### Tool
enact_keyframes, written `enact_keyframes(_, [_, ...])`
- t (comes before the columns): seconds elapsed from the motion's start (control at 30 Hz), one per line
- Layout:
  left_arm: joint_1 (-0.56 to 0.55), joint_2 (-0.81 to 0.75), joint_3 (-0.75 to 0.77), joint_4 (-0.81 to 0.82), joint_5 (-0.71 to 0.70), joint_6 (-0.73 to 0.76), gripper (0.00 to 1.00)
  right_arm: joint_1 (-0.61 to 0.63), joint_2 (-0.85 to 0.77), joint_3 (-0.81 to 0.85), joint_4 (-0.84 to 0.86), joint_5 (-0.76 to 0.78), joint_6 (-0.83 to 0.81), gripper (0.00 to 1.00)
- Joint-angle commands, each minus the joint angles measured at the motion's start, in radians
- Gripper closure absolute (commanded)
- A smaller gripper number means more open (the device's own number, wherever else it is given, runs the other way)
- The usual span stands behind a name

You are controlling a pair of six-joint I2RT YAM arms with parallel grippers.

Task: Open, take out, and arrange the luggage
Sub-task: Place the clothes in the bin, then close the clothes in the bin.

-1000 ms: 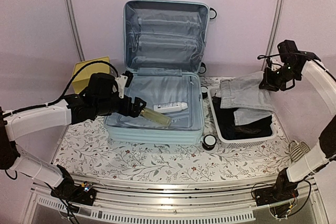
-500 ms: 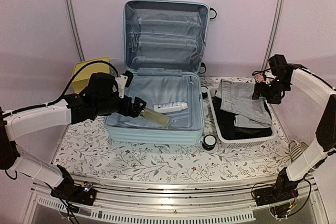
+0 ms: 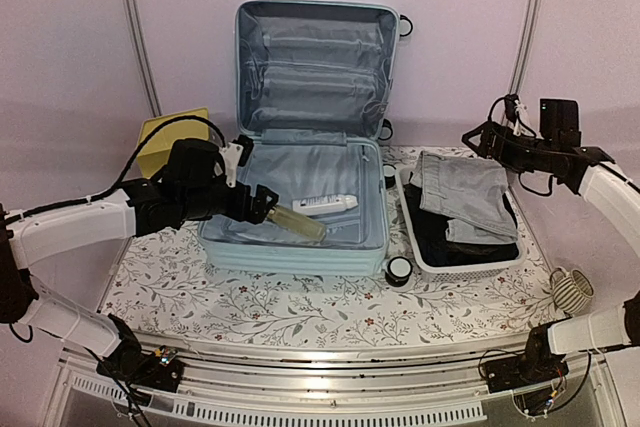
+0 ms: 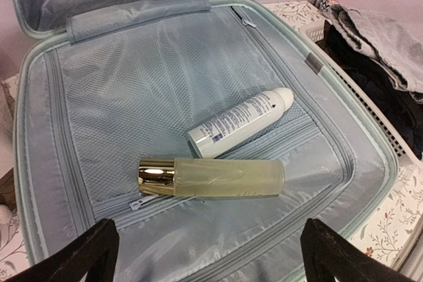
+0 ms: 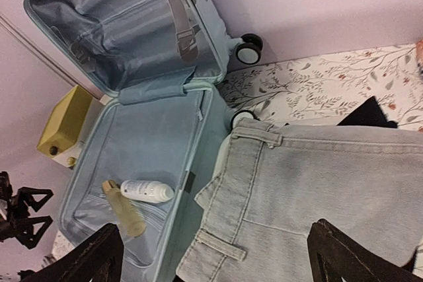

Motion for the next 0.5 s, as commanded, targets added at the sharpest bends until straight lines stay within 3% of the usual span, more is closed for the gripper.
enact_keyframes(0.0, [0.006, -0.040, 0.013, -0.022, -0.013, -0.004, 0.02, -0.033, 0.048, -0.089, 0.301, -0.195, 0.200, 0.01])
enact_keyframes(0.27, [0.008, -0.079, -0.015, -0.021, -0.050, -0.005, 0.02, -0.038, 0.051, -0.223, 0.511, -0.160, 0.370, 0.01])
enact_keyframes(0.47, [0.008, -0.063, -0.016, -0.006, -0.042, -0.003, 0.02, -0.044, 0.105, -0.517, 0.819, -0.135, 0.491, 0.01])
